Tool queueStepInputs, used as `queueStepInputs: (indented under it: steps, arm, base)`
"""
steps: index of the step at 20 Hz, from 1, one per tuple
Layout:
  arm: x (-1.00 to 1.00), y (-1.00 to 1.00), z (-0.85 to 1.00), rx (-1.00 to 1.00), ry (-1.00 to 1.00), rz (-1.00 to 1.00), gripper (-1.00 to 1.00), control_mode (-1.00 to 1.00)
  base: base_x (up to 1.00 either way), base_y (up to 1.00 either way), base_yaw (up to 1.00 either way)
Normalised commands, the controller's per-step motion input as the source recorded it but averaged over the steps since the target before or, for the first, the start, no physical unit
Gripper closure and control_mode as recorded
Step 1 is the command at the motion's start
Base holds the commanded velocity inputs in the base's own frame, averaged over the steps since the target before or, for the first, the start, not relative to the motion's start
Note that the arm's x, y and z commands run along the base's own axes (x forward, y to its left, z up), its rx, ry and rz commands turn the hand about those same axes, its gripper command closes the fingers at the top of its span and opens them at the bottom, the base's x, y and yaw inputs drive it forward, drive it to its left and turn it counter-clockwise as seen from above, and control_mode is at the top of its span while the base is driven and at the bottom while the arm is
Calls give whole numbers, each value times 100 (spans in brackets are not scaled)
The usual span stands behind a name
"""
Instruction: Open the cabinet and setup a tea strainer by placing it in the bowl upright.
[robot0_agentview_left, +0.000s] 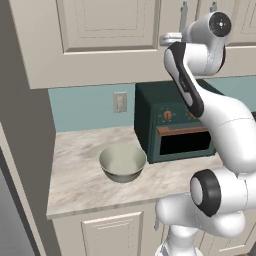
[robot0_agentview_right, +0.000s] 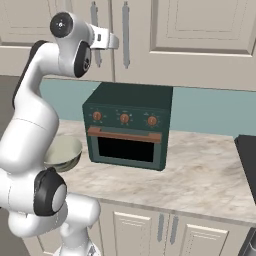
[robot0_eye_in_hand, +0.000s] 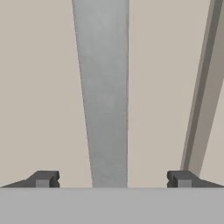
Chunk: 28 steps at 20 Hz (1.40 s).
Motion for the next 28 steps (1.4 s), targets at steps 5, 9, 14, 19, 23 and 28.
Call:
queueStepInputs:
  steps: [5, 9, 14, 19, 23, 28]
  arm:
    - [30, 0, -2, 0, -2, 0, -100, -100]
    - [36, 0, 0, 0, 0, 1, 100, -100]
    - [30, 0, -1, 0, 0, 0, 100, -100]
    - [18, 0, 0, 0, -1, 0, 100, -100]
    - [7, 0, 0, 0, -2, 0, 100, -100]
    - [0, 0, 0, 0, 0, 0, 100, -100]
  base:
    - [0, 0, 0]
    - [0, 0, 0]
    - [0, 0, 0]
    - [0, 0, 0]
    - [0, 0, 0]
    - [0, 0, 0]
